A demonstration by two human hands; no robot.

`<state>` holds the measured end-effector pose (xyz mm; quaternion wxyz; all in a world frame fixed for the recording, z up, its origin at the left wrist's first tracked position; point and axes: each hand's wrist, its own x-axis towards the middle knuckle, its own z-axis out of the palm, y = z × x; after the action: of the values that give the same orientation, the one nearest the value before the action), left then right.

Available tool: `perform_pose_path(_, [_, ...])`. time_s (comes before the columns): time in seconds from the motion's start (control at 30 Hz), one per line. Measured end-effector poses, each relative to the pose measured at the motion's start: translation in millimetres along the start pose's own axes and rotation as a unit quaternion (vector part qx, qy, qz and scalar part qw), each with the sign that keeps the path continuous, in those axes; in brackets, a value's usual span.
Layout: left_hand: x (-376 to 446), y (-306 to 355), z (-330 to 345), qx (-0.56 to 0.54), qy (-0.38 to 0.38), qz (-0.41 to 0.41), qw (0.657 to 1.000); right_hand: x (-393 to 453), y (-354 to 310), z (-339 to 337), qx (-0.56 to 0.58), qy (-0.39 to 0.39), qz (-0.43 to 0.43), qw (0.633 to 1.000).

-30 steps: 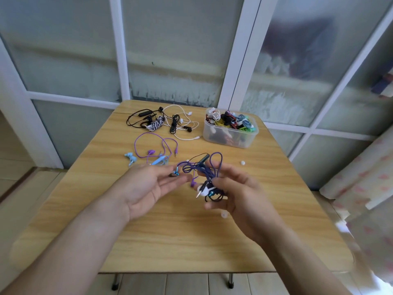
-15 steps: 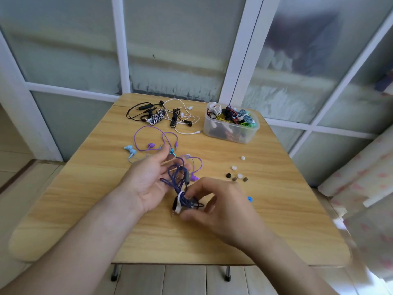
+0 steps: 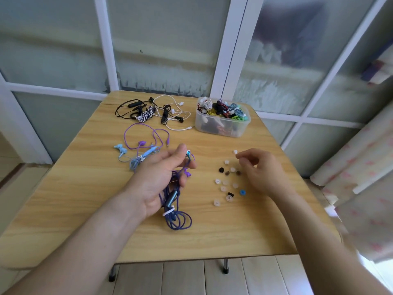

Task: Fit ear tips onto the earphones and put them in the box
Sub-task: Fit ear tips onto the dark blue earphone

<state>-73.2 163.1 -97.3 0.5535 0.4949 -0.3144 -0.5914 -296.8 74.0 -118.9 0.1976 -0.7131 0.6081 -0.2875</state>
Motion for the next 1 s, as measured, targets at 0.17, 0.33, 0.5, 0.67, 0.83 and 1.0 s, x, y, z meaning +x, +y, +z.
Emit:
perform_pose_path(0.17, [2,-6,8,0.057,-0.009,0.013,0.998,19,-4,12,-0.064,-0.044,-0.004,0.997])
perform_pose_path(0.33, [6,-10,11,0.044,0.013,-0.009,0.999,24,-6,17,-0.032,-0.040,-0.004,0.999])
perform_pose_path(0.5, [9,-11,13,0.044,0.026,-0.007,0.999,19,-11,16,-0.013,0.010,0.007,1.000])
perform_pose_path(0.67, [6,-13,15,0.029,0.030,0.008,0.999,-19,-47,8,0.264,0.023,0.002,0.964])
perform_pose_path(0.83, [4,-15,18,-0.007,0.019,0.019,1.000,-55,-72,15,0.462,-0.054,0.019,0.885])
perform_pose_path(1.0, [3,-16,15,-0.014,0.014,0.026,0.999,-60,-73,17,0.547,-0.066,0.053,0.833])
